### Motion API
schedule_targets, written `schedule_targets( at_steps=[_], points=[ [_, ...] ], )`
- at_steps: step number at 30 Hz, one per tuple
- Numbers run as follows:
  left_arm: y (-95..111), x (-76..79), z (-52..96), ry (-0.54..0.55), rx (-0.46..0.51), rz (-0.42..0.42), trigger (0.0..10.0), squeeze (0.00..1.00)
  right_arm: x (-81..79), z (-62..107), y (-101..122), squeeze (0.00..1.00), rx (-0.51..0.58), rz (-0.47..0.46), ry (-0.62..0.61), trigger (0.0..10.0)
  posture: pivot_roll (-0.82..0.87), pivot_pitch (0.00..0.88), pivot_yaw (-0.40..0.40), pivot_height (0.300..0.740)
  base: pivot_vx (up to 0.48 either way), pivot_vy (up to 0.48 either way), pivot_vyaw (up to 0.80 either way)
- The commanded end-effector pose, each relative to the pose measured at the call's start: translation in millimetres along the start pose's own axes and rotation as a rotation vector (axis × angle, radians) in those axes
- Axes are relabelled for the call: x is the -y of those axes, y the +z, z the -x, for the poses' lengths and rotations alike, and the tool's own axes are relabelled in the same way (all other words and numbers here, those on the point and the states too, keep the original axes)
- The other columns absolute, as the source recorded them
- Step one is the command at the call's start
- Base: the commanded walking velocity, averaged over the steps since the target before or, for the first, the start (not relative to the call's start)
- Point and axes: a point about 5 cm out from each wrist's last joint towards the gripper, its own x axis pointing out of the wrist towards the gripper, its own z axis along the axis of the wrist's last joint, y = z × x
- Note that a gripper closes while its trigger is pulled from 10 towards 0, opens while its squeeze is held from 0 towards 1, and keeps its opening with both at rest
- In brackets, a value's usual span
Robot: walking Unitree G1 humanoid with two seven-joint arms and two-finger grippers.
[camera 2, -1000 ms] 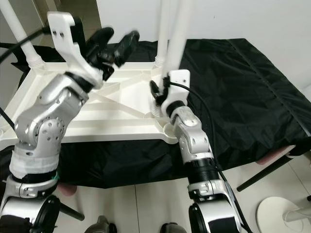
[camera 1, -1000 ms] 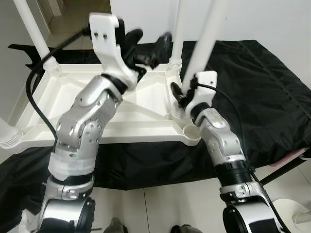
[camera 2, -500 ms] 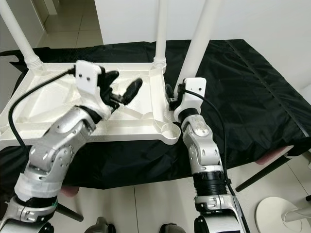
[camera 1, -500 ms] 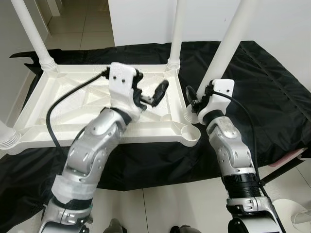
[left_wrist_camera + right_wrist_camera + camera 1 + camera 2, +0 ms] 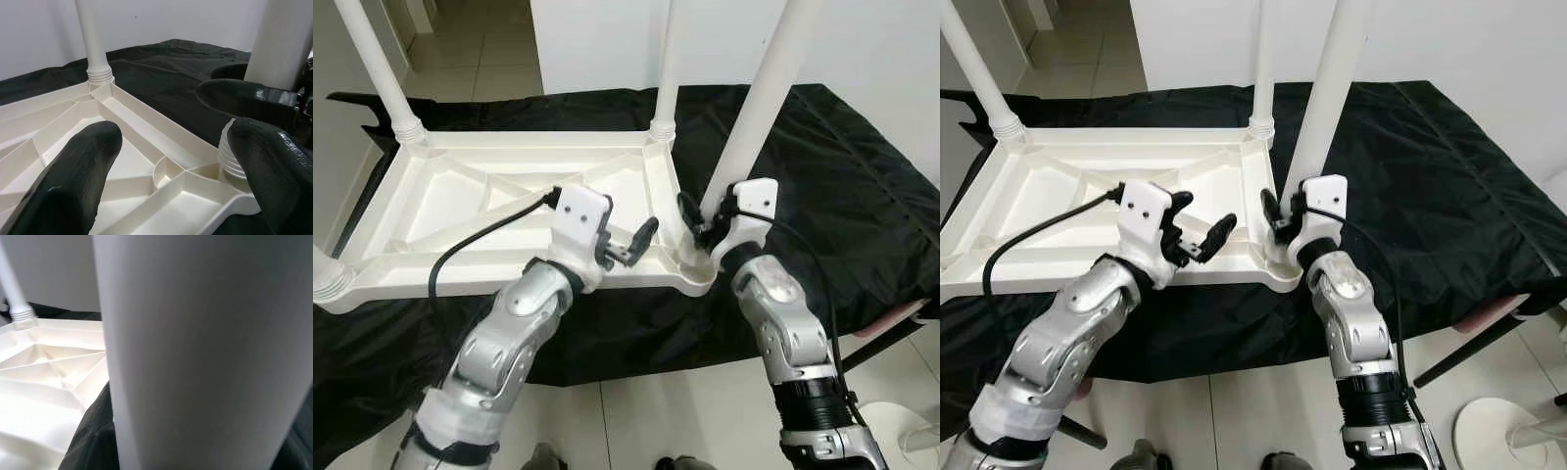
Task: Building children table
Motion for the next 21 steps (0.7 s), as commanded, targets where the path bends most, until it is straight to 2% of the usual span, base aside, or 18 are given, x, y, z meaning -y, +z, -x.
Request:
schedule_targets(
  at_steps=[1, 3, 9, 16, 21],
  points=[
    [-0.9, 8.1, 1.6, -0.077, -0.006, 0.006, 10.0, 0.00, -0.6, 1.6, 3.4, 0.00, 0.024, 0.008, 0.015, 10.0, -0.01, 0.080, -0.020, 0.740, 0.000, 0.000, 0.00],
    [-1.7, 9.1, 3.6, -0.090, -0.009, 0.014, 10.0, 0.00, -0.4, 2.5, 2.0, 0.00, 0.018, 0.021, 0.021, 10.0, -0.01, 0.087, -0.018, 0.740, 0.000, 0.000, 0.00],
    [-11.6, 11.6, 13.8, -0.140, -0.077, -0.036, 10.0, 0.00, 5.9, 6.8, -5.5, 0.00, -0.014, 0.057, 0.024, 10.0, 0.00, 0.097, -0.019, 0.740, 0.000, 0.000, 0.00],
    [-11.1, 16.8, 15.1, -0.153, -0.079, 0.038, 10.0, 0.00, 13.0, 13.1, -30.9, 0.00, -0.080, 0.067, 0.025, 10.0, -0.01, 0.107, -0.012, 0.740, 0.000, 0.000, 0.00],
    [-11.5, 19.9, 15.2, -0.165, -0.094, 0.040, 10.0, 0.00, 12.3, 10.5, -33.8, 0.00, -0.083, 0.068, 0.040, 10.0, 0.00, 0.110, -0.011, 0.740, 0.000, 0.000, 0.00]
  ],
)
